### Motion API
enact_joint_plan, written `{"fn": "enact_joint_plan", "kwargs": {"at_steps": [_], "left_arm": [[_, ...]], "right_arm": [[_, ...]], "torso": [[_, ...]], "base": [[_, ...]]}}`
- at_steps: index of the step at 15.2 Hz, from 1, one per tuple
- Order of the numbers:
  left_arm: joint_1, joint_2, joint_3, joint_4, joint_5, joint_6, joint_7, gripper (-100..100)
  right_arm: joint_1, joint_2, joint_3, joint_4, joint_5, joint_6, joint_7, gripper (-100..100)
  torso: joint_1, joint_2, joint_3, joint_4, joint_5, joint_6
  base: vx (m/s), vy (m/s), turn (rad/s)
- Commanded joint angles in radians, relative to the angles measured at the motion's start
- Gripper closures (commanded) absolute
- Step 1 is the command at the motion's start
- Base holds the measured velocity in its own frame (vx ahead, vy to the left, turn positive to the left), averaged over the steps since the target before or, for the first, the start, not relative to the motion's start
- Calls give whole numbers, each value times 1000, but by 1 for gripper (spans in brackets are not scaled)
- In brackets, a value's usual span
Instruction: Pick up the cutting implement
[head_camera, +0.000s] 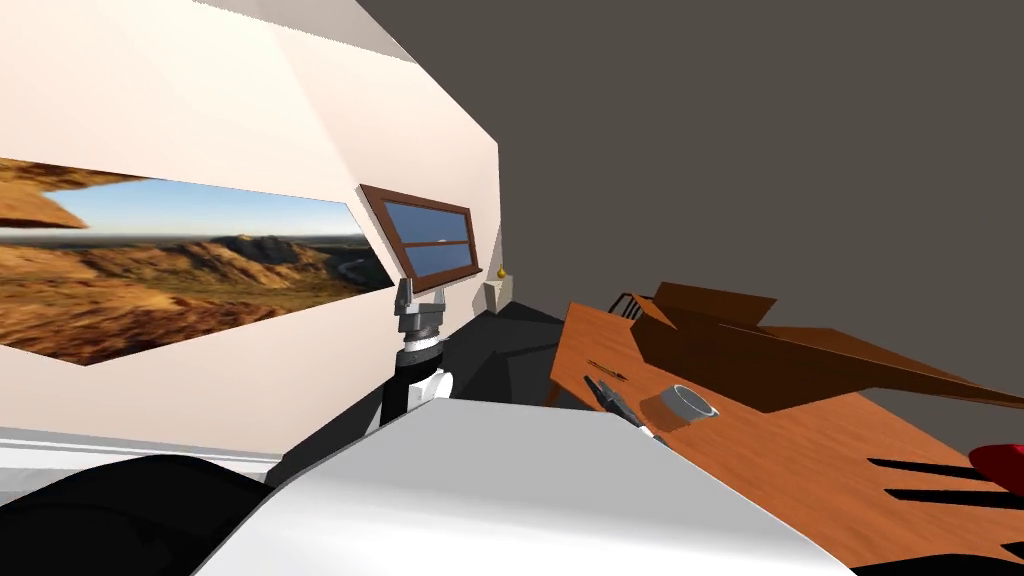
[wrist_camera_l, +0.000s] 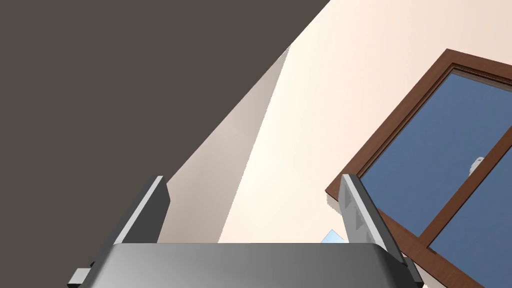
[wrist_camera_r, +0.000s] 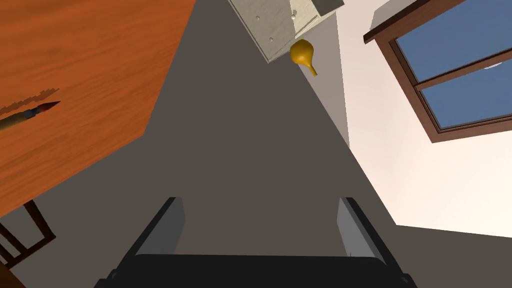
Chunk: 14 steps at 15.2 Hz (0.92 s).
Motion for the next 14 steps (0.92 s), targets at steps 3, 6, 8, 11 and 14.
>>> {"fn": "enact_joint_plan", "kwargs": {"at_steps": [3, 6, 8, 11, 14], "left_arm": [[0, 0, 0, 0, 0, 0, 0, 0], [0, 0, 0, 0, 0, 0, 0, 0], [0, 0, 0, 0, 0, 0, 0, 0], [0, 0, 0, 0, 0, 0, 0, 0], [0, 0, 0, 0, 0, 0, 0, 0]], "right_arm": [[8, -30, 12, 79, 16, 0, 20, -100], [19, -56, 24, 145, 30, 0, 40, -100], [29, -82, 36, 209, 45, 0, 60, -100], [38, -107, 48, 261, 60, 1, 80, -100], [48, -130, 61, 335, 75, 2, 100, -100]], "torso": [[0, 0, 0, 0, 0, -1], [0, -1, 0, 0, 0, -1], [0, -1, 0, 0, 0, -1], [0, -1, 0, 0, 0, -1], [-1, -1, -1, 0, 0, -1]], "base": [[2, 5, 266], [5, -1, 271], [9, 1, 366], [10, -6, 259], [12, -8, 259]]}}
